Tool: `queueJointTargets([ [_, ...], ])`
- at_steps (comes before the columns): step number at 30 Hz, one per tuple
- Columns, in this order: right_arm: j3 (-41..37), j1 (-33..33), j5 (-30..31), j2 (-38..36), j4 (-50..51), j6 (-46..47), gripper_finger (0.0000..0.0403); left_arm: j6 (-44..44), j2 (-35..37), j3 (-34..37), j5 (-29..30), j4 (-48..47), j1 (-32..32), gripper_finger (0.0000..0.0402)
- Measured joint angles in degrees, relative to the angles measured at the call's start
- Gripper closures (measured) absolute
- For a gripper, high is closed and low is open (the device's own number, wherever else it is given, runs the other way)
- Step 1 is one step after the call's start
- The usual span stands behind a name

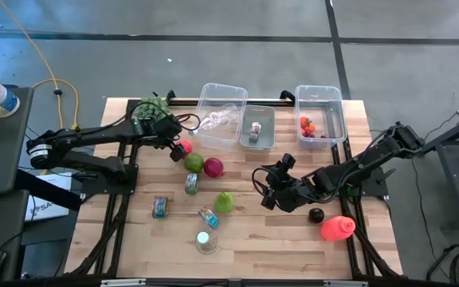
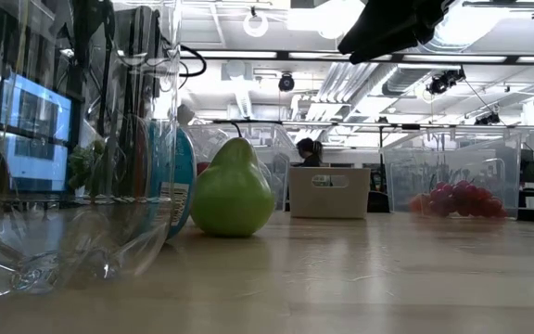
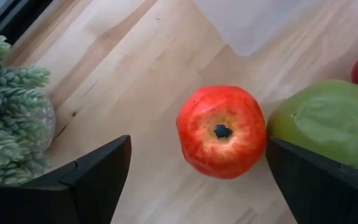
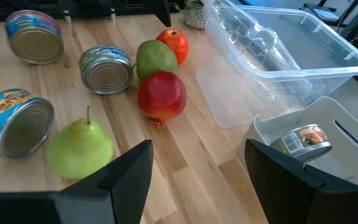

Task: Pick & Place Food Item
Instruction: Put the red apple into the right transparent bin

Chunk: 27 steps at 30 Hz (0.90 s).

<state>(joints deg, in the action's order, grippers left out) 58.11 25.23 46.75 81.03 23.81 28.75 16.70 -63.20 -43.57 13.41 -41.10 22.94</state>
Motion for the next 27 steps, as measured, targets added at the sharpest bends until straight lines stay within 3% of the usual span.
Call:
queueJointTargets([
  [14, 0.00, -0.02, -0.49, 0.00, -0.01, 0.13, 0.0158, 1.23, -0.59, 0.26, -0.57, 2.65, -1.18, 0.0041],
  [27, -0.02, 0.00, -0.49, 0.00, 0.05, 0.13, 0.0158, 1.34, -8.85, 0.31, 0.39, 5.44, -2.51, 0.0041],
])
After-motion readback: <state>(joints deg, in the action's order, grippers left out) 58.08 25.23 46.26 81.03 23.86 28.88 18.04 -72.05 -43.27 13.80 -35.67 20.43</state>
